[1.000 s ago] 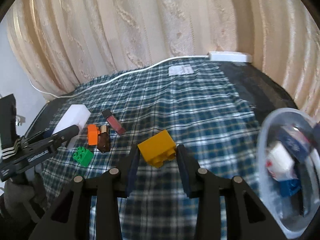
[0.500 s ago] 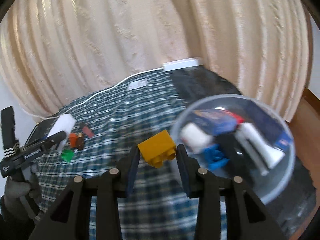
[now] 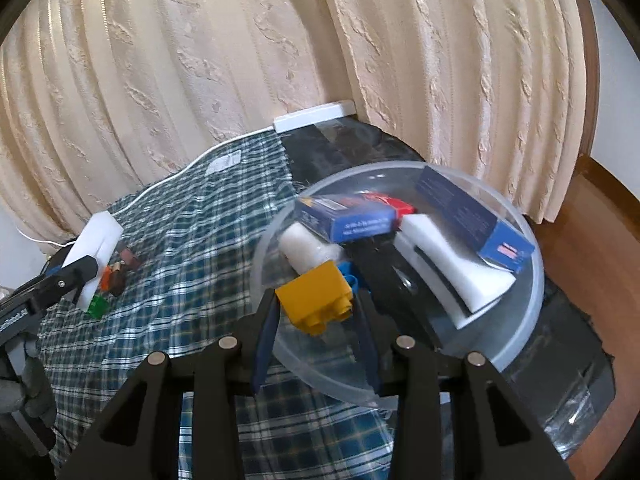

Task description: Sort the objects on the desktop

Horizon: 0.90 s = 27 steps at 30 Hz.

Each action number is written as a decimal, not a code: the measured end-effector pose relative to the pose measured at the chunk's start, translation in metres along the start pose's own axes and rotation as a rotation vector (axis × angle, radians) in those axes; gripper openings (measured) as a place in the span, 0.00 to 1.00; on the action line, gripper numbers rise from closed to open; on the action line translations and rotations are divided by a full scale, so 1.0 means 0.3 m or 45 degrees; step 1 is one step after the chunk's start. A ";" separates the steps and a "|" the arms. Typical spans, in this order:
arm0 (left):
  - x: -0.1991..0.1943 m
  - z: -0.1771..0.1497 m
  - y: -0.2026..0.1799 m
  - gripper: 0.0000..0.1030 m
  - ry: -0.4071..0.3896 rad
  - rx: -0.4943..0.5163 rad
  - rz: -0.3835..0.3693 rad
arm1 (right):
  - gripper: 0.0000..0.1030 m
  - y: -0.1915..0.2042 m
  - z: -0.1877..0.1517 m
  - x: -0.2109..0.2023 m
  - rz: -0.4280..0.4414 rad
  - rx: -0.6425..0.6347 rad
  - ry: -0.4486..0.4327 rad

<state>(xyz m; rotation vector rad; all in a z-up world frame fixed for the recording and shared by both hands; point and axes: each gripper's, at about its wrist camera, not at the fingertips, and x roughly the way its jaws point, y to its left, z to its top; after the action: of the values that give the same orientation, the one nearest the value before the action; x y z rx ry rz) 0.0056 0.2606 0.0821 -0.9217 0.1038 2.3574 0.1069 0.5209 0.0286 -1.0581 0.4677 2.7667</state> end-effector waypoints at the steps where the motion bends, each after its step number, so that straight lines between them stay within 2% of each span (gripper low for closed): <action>1: 0.001 -0.001 -0.009 0.61 0.002 0.004 -0.006 | 0.41 -0.008 -0.002 0.003 0.004 0.011 0.005; 5: 0.009 -0.002 -0.043 0.61 0.013 0.023 -0.024 | 0.41 -0.019 -0.010 0.001 0.006 0.014 -0.001; 7: 0.015 -0.003 -0.063 0.61 0.020 0.032 -0.039 | 0.48 -0.024 -0.009 -0.002 0.022 0.023 -0.006; 8: 0.018 -0.003 -0.071 0.61 0.024 0.036 -0.048 | 0.59 -0.028 -0.009 -0.007 0.022 0.029 -0.014; 9: 0.023 -0.002 -0.081 0.61 0.029 0.040 -0.059 | 0.62 -0.029 -0.009 -0.013 0.017 0.031 -0.026; 14: 0.048 0.003 -0.146 0.61 0.045 0.084 -0.103 | 0.62 -0.042 -0.015 -0.038 -0.001 0.030 -0.054; 21: 0.114 0.024 -0.276 0.61 0.113 0.160 -0.252 | 0.62 -0.092 -0.019 -0.102 0.000 0.100 -0.121; 27: 0.194 0.029 -0.391 0.61 0.181 0.244 -0.326 | 0.62 -0.139 -0.013 -0.143 -0.036 0.153 -0.169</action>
<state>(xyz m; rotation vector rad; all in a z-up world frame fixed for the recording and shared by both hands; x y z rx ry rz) 0.0322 0.3882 0.0678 -0.9466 0.2489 2.0079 0.1513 0.5580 0.0446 -0.8425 0.5876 2.7227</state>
